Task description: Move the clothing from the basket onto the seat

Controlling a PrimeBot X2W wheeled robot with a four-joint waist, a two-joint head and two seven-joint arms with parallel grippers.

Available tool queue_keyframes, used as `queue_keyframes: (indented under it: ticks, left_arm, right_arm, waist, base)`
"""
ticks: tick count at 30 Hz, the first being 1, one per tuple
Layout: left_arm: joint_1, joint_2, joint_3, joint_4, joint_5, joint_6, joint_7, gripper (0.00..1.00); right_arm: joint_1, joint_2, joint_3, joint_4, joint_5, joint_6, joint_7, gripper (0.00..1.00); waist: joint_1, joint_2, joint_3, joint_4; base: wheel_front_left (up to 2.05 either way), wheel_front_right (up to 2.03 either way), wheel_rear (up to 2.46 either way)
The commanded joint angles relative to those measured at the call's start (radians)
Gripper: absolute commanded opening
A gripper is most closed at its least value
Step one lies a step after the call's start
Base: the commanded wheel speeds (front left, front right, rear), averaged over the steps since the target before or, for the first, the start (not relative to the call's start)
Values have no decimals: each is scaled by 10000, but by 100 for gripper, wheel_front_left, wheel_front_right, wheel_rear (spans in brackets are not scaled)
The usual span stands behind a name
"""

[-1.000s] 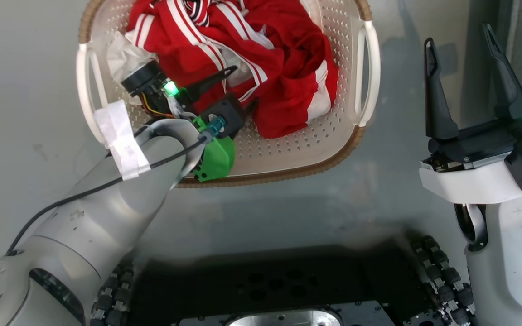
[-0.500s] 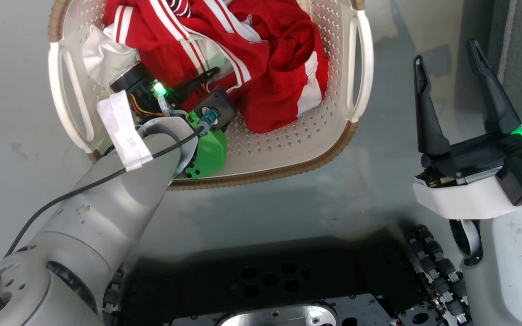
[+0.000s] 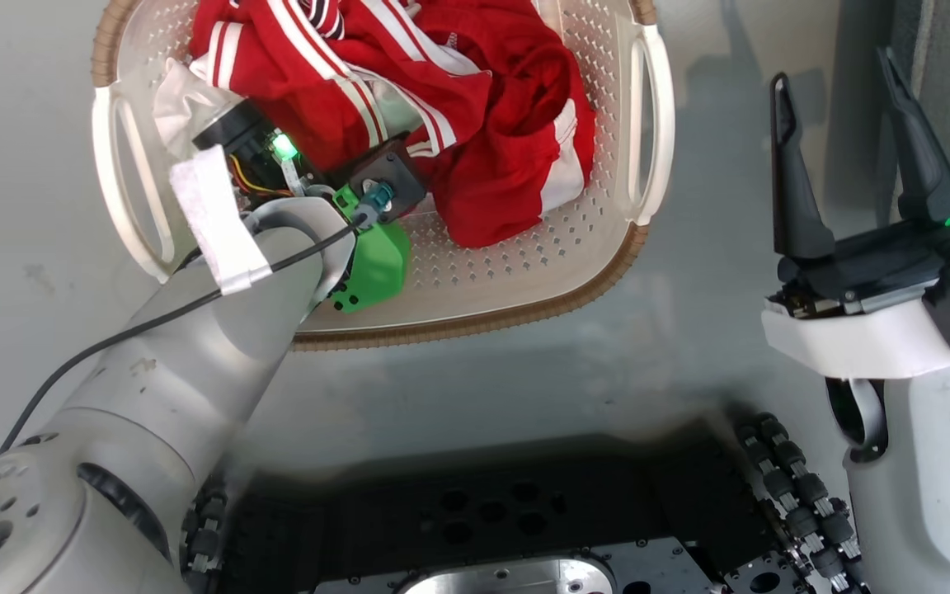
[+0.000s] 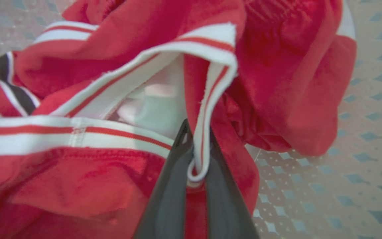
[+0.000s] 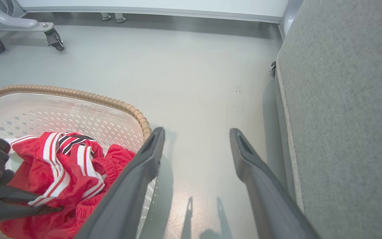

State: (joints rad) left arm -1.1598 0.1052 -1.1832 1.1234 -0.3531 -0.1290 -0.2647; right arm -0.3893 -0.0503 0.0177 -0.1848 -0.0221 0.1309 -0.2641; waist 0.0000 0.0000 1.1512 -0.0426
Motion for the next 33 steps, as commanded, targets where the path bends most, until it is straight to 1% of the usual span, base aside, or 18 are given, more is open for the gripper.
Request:
queue_keyframes:
  ticks: [1, 5, 9, 13, 19, 25, 33]
  left_arm:
    - [-230, 97, 150, -178, -26, 40, 4, 0]
    - [-4, 211, 489, -697, 64, 193, 4, 0]
    - [674, 308, 946, -1219, 14, 396, 6, 0]
    - [1416, 453, 1513, -1851, 26, 713, 4, 0]
    - [2909, 784, 2365, -2853, 230, 1134, 4, 0]
    - [4563, 1022, 3307, -3838, 360, 1485, 4, 0]
    - [6599, 1465, 4335, -5370, 877, 1739, 1, 0]
  right_arm:
    - [-214, -7, 6, 45, 96, -3, -7, 100]
    - [-519, -9, -47, 226, 195, -3, -7, 100]
    - [-513, -8, 40, 578, 332, -3, -7, 100]
    - [-266, -8, 78, 960, 540, -3, -7, 100]
    - [342, -9, 504, 1557, 806, -3, -5, 100]
    - [1253, -10, 934, 2071, 1048, -3, -7, 100]
    - [2613, -11, 1450, 2588, 1266, -3, -7, 100]
  waist:
    - [0, 0, -77, 42]
    - [0, 0, -442, 170]
    - [0, 0, -1333, 161]
    - [0, 0, -2383, 168]
    - [0, 0, -4203, 72]
    - [0, 0, -6279, -9]
    - [0, 0, -8871, -167]
  base:
    - [0, 0, 0]
    - [0, 0, 0]
    - [0, 0, 0]
    - [0, 0, 0]
    - [0, 0, 0]
    - [0, 0, 0]
    - [0, 0, 0]
